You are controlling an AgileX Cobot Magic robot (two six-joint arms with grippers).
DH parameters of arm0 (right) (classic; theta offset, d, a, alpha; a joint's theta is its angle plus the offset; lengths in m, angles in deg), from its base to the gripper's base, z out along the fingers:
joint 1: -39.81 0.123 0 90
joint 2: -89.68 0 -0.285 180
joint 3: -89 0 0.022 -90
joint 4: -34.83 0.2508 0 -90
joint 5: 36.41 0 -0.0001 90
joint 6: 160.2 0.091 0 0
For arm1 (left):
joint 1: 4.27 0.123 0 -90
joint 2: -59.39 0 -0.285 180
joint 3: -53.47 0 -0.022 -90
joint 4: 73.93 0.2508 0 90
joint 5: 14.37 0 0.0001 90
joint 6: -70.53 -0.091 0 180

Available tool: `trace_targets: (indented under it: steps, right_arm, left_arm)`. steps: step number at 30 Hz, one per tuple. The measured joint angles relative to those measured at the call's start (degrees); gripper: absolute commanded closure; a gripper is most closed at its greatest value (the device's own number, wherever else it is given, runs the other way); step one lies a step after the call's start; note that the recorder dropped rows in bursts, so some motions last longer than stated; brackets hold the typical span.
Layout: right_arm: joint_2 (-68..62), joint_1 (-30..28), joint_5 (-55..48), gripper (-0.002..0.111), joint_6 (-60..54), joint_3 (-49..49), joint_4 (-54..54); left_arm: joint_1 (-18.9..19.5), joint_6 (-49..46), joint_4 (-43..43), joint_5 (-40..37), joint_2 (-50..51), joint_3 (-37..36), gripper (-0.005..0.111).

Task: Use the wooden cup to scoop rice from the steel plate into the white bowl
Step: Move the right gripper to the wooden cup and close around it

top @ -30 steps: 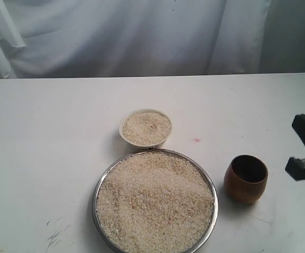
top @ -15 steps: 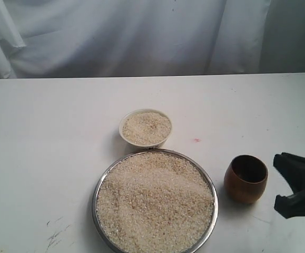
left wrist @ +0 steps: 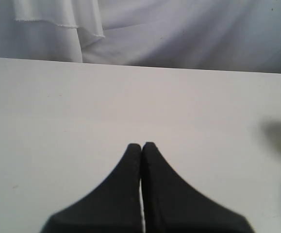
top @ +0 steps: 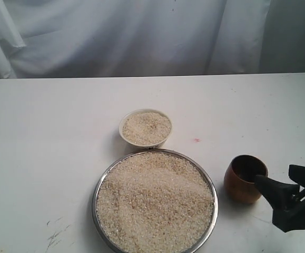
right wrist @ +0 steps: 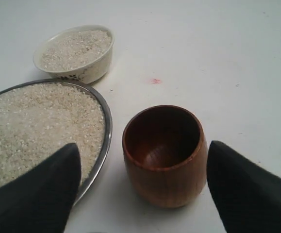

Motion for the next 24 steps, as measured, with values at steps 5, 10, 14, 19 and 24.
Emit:
trace_targets:
  steps: [5,10,14,19,24]
  right_arm:
    - [-0.2,0.0,-0.45,0.036,-6.06,0.0,0.0]
    - [-4.15,0.0,-0.27,0.036,-11.09,0.99,0.38]
    - [-11.04,0.0,4.51,0.036,-19.01,1.54,5.34]
    - [-23.45,0.0,12.98,0.036,-25.55,1.68,11.68]
    - [-34.14,0.0,24.76,0.036,-29.15,1.74,13.52]
  left_arm:
    - [0.0,0.0,0.0,0.0,0.0,0.0,0.107]
    - [0.0,0.0,0.0,0.0,0.0,0.0,0.107]
    - [0.0,0.0,0.0,0.0,0.0,0.0,0.107]
    - [0.0,0.0,0.0,0.0,0.0,0.0,0.107]
    - [0.0,0.0,0.0,0.0,0.0,0.0,0.107]
